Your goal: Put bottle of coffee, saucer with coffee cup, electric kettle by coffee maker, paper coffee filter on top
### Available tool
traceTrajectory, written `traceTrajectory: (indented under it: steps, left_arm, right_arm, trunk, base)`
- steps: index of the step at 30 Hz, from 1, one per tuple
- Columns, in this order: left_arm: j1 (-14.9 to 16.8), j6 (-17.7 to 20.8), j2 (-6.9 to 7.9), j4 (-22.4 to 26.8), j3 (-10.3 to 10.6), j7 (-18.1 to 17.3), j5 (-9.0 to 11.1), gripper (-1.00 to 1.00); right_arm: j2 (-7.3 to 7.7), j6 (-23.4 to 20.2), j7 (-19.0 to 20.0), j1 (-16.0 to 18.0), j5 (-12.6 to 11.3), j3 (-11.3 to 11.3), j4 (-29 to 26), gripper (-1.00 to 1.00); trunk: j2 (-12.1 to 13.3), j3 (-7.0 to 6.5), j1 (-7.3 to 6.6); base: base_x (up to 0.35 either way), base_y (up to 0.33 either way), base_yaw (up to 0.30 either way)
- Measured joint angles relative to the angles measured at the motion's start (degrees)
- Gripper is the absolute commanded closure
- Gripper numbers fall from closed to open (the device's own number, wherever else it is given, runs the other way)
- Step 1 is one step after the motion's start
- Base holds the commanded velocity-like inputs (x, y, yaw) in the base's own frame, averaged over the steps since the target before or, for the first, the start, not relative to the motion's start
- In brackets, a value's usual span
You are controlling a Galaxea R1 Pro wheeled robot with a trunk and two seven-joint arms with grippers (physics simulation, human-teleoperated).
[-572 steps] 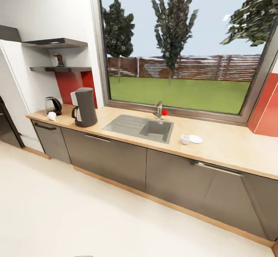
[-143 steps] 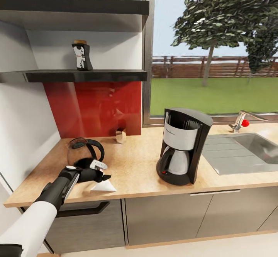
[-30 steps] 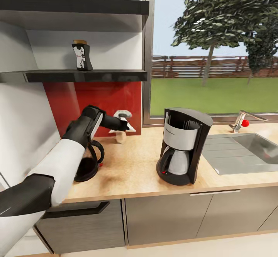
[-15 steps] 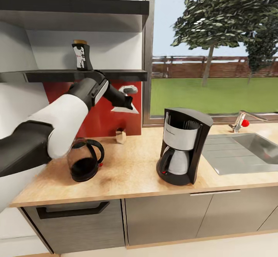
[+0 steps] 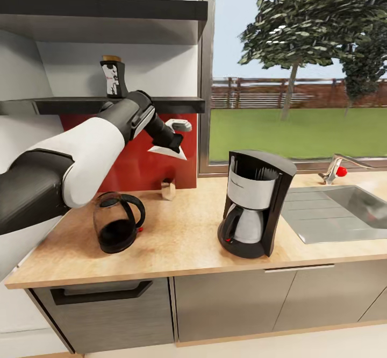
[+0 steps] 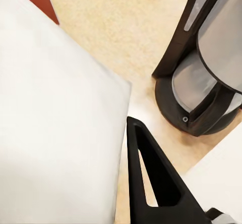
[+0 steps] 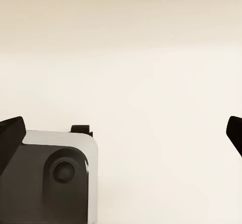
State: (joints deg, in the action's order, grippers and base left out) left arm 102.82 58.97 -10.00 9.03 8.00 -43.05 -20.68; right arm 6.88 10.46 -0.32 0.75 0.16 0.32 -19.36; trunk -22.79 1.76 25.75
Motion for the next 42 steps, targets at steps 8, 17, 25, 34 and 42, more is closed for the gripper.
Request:
traceTrajectory:
  steps: [8, 17, 25, 34, 42]
  left_arm:
    - [0.12, -0.06, 0.0, 0.29, -0.04, -0.06, -0.69, 1.0]
    - [0.04, -0.16, 0.0, 0.39, -0.12, -0.06, -0.7, 1.0]
    - [0.03, -0.09, 0.0, 0.41, -0.08, -0.1, -0.73, 1.0]
    - [0.02, -0.28, 0.0, 0.4, 0.1, -0.06, -0.69, 1.0]
    - [0.67, -0.16, 0.0, 0.76, 0.16, -0.23, -9.66, 1.0]
  right_arm:
    - [0.0, 0.03, 0.0, 0.01, 0.0, -0.07, 0.01, -1.0]
    - [0.06, 0.08, 0.0, 0.0, 0.0, -0.24, -0.1, -1.0]
    - [0.06, 0.08, 0.0, -0.01, 0.05, -0.09, -0.03, -1.0]
    - [0.05, 0.09, 0.0, 0.0, 0.04, 0.0, 0.0, -1.0]
    - [0.05, 0.09, 0.0, 0.0, 0.04, 0.0, 0.0, -1.0]
  trunk:
    - [0.0, 0.0, -0.02]
    - [0.0, 0.0, 0.01]
    - [0.0, 0.0, 0.0]
    - [0.0, 0.0, -0.01]
    - [0.0, 0.0, 0.0]
  base:
    - [0.078, -0.066, 0.074]
    - [-0.066, -0.219, 0.041]
    - [-0.091, -0.265, 0.0]
    - [0.047, -0.175, 0.0]
    - [0.004, -0.004, 0.0]
